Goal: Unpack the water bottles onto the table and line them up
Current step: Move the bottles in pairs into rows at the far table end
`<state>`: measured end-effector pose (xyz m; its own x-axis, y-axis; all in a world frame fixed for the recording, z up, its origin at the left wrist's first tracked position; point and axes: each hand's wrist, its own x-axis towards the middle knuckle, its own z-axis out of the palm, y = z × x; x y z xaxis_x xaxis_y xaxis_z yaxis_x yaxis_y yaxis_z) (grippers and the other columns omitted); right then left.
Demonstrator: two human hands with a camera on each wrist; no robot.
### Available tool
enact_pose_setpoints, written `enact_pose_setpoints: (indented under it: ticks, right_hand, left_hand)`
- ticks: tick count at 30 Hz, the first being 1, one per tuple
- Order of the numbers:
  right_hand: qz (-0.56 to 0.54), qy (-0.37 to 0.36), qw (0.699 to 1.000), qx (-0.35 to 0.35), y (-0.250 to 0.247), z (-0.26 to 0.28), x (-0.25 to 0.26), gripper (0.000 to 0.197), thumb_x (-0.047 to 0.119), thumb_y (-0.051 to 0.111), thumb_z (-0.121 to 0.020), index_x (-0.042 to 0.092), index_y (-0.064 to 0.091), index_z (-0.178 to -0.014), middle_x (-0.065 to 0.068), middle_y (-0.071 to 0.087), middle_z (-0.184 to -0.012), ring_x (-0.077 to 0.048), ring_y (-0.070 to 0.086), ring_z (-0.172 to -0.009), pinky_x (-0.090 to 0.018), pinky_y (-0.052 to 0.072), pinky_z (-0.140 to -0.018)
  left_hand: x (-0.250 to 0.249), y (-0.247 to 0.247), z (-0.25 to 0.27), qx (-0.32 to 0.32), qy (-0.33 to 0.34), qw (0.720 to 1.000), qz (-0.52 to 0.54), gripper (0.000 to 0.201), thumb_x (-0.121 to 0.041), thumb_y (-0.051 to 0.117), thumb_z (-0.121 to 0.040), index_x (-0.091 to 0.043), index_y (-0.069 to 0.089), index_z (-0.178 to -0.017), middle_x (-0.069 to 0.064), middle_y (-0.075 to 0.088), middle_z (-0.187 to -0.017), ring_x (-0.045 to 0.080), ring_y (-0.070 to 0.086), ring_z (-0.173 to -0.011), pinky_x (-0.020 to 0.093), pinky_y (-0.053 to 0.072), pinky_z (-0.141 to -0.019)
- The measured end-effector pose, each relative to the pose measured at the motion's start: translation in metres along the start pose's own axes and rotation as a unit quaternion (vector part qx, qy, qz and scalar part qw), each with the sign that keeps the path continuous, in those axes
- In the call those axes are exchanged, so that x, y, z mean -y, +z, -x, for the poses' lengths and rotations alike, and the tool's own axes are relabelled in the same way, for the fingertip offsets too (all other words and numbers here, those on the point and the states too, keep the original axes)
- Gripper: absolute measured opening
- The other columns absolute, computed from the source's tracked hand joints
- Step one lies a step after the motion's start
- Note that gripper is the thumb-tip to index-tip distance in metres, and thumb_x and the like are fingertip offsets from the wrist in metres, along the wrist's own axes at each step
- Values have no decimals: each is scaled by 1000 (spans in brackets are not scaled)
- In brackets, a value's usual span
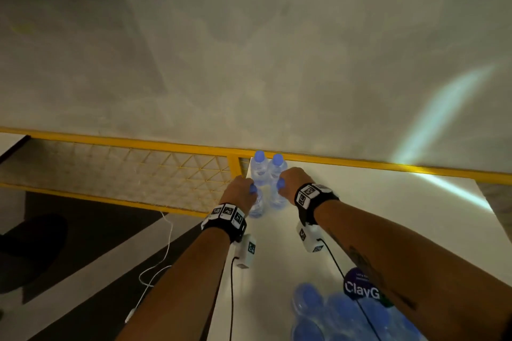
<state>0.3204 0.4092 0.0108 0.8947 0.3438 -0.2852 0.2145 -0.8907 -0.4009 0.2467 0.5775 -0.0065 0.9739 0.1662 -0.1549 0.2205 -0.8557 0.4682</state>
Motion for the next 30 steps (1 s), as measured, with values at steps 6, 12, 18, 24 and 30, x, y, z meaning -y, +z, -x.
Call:
enact_pose_setpoints:
  ticks: [6,12,18,24,30]
  right_hand:
    - [-27,10,999,-21,14,-25,-13,23,23,65,-84,13,65,-105,-12,62,-109,-34,64,-95,-30,45,-74]
    - [-79,24,996,-20,16,-32,-10,29,15,57,-91,5,59,-117,-19,58,-115,-38,60,-102,-38,49,-81]
    - [-266,62,960,-52,22,-32,-3,10,39,46,-83,32,53,-83,-5,63,-82,-24,57,-71,-38,46,-73]
    - [-344,75,935,-47,13,-26,4,7,31,45,-93,27,50,-94,6,56,-72,-14,53,-63,-25,36,-56]
    - [-200,41,977,-52,10,-22,2,11,30,44,-96,27,53,-102,8,52,-76,-16,55,-72,-23,33,-55]
  left_hand:
    - [-11,-4,-45,-17,21,1000,-13,25,-15,62,-96,-4,67,-117,22,61,-120,39,60,-112,43,49,-95]
    - [-15,1,-56,-19,27,999,-11,23,-11,55,-97,-8,69,-116,19,64,-121,37,62,-109,42,51,-93]
    - [-10,4,-52,-34,34,999,14,24,-8,57,-97,-10,68,-119,15,65,-121,33,63,-107,30,44,-87]
    - [-9,1,-49,-26,48,998,-5,30,-9,59,-97,-10,66,-126,17,63,-124,35,61,-112,36,46,-95]
    - [-9,2,-50,-24,37,999,-3,28,-8,57,-98,-8,66,-125,19,64,-122,36,62,-110,38,49,-96]
